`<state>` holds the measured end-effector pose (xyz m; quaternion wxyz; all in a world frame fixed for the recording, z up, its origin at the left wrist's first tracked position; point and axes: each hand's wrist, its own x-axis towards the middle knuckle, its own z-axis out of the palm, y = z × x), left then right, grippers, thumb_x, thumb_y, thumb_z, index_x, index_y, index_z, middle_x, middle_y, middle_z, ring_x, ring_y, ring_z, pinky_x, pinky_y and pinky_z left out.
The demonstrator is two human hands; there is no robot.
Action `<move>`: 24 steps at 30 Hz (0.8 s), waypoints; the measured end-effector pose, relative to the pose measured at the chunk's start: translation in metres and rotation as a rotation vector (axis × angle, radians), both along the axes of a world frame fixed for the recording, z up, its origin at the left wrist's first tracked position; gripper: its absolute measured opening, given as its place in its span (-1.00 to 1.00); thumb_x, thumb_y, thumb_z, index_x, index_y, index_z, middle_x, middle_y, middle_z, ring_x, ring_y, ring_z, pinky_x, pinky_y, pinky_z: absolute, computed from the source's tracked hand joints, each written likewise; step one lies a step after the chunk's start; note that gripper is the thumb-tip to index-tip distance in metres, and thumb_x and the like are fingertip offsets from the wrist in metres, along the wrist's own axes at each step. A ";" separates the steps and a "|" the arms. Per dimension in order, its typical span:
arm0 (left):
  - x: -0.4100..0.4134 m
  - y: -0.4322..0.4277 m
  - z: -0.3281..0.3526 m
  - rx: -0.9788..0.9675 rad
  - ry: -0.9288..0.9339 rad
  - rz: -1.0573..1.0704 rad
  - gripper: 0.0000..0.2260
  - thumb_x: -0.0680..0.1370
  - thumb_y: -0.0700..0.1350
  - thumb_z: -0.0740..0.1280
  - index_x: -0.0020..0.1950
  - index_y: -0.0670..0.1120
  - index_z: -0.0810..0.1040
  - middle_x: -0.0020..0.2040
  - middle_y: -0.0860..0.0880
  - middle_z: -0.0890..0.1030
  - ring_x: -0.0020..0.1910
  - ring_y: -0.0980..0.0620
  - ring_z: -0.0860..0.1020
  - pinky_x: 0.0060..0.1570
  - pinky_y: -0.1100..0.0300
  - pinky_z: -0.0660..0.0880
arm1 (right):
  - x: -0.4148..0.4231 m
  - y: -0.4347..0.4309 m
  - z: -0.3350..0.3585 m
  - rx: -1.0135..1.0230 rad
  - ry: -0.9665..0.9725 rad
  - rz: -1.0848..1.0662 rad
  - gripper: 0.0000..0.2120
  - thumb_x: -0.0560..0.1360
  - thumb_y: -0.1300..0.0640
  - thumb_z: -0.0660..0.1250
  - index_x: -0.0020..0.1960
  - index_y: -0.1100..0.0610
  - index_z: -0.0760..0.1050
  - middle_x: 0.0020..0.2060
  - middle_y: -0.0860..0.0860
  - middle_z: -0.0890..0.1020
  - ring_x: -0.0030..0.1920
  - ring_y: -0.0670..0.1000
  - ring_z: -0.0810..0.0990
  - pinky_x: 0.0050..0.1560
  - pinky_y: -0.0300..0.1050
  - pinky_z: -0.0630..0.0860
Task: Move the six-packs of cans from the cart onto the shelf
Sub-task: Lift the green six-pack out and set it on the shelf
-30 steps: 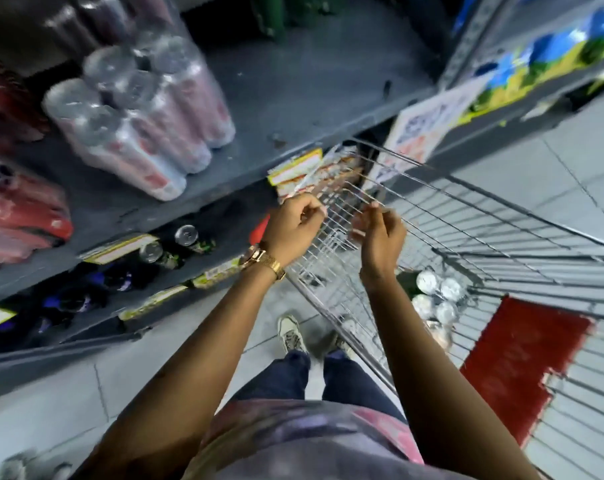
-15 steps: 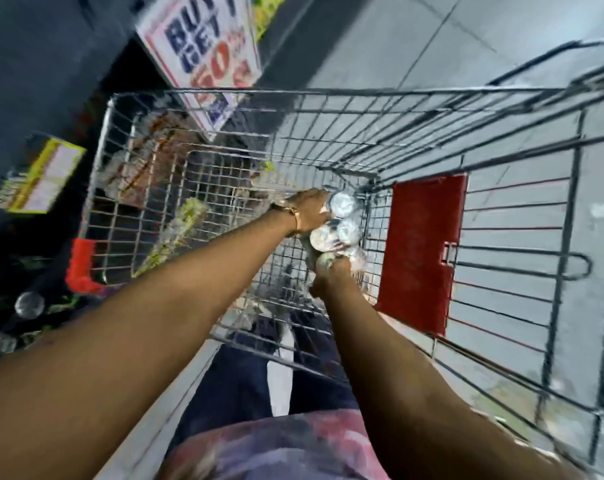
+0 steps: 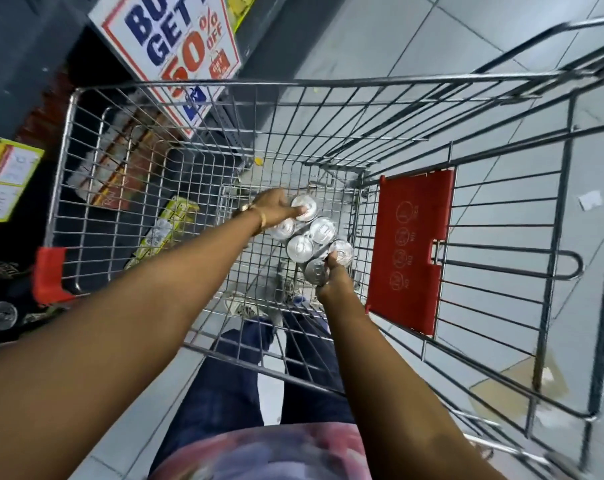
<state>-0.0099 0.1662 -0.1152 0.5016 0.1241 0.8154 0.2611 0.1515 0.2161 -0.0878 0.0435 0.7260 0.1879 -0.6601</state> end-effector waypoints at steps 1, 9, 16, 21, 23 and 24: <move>0.003 -0.011 0.004 0.029 -0.020 0.079 -0.73 0.47 0.03 0.39 -0.24 0.01 0.31 -0.26 0.04 0.39 -0.25 0.02 0.40 -0.25 0.16 0.40 | -0.002 0.005 0.002 0.014 -0.028 -0.047 -0.77 0.56 0.13 0.34 0.06 0.32 0.50 0.10 0.18 0.61 0.19 0.23 0.59 0.32 0.24 0.45; 0.010 -0.093 0.098 0.210 0.251 0.548 -0.64 0.49 0.11 0.35 -0.41 0.01 0.33 -0.47 0.06 0.34 -0.49 0.13 0.27 -0.48 0.28 0.22 | -0.032 0.008 0.080 0.442 0.133 0.399 -0.58 0.44 0.05 0.45 0.15 0.33 0.56 0.10 0.20 0.66 -0.14 0.00 0.59 -0.28 -0.20 0.35; -0.025 -0.145 0.213 0.277 0.597 0.810 -0.46 0.42 0.26 0.31 -0.37 -0.25 0.50 -0.44 -0.17 0.46 -0.37 0.03 0.35 -0.33 0.03 0.33 | -0.111 -0.007 0.187 0.822 0.464 0.678 -0.56 0.39 0.00 0.48 -0.18 0.43 0.52 -0.43 0.07 0.43 -0.41 -0.02 0.38 -0.45 -0.22 0.27; -0.069 -0.192 0.288 0.444 0.719 1.029 -0.42 0.35 0.40 0.25 -0.43 -0.14 0.41 -0.47 0.02 0.42 -0.41 0.13 0.36 -0.35 0.03 0.36 | -0.192 -0.030 0.271 0.975 0.722 0.823 -0.53 0.33 -0.10 0.47 -0.48 0.17 0.34 -0.58 -0.12 0.31 -0.47 -0.09 0.26 -0.45 -0.21 0.25; -0.089 -0.206 0.311 0.524 0.778 1.072 -0.47 0.36 0.38 0.25 -0.50 -0.05 0.31 -0.48 0.05 0.30 -0.44 0.16 0.26 -0.35 0.10 0.21 | -0.226 -0.039 0.298 0.983 0.844 0.863 -0.57 0.35 -0.10 0.45 -0.49 0.06 0.31 -0.57 -0.13 0.31 -0.46 -0.10 0.27 -0.42 -0.24 0.29; -0.099 -0.213 0.320 0.536 0.797 1.081 -0.46 0.36 0.38 0.25 -0.49 -0.07 0.32 -0.44 0.00 0.30 -0.41 0.13 0.26 -0.31 0.10 0.20 | -0.242 -0.045 0.310 0.990 0.880 0.898 -0.58 0.36 -0.10 0.45 -0.47 0.05 0.30 -0.56 -0.13 0.30 -0.47 -0.09 0.27 -0.43 -0.25 0.32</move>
